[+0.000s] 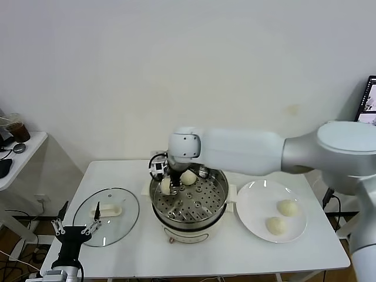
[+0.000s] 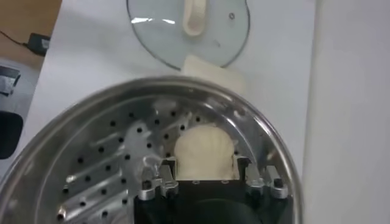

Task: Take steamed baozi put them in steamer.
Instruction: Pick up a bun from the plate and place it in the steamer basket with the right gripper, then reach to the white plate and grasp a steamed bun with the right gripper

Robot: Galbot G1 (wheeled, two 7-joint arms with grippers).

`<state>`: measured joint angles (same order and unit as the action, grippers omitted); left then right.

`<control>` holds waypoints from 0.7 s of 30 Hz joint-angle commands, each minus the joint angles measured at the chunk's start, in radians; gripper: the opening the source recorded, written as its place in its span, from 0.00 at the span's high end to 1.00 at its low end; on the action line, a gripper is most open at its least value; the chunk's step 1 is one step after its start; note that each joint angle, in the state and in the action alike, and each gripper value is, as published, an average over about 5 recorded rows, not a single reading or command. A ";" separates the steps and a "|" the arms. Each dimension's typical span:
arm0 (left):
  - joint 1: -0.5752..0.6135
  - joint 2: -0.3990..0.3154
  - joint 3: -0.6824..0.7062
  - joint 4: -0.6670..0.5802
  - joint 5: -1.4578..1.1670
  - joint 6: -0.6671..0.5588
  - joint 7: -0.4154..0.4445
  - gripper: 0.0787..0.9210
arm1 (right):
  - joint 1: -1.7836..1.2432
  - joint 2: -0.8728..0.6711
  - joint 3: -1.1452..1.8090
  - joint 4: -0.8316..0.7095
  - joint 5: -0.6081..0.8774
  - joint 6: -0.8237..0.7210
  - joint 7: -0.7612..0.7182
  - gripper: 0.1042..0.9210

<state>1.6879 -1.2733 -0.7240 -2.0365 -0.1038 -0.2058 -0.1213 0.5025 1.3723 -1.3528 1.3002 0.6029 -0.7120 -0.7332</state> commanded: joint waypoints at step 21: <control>-0.024 0.022 0.021 0.015 0.005 -0.001 0.003 0.12 | 0.409 -0.632 -0.099 0.411 -0.203 0.274 -0.543 0.12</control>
<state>1.6645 -1.2510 -0.7062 -2.0232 -0.0999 -0.2071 -0.1185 0.7634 1.0298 -1.4043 1.5491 0.5070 -0.5835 -1.0603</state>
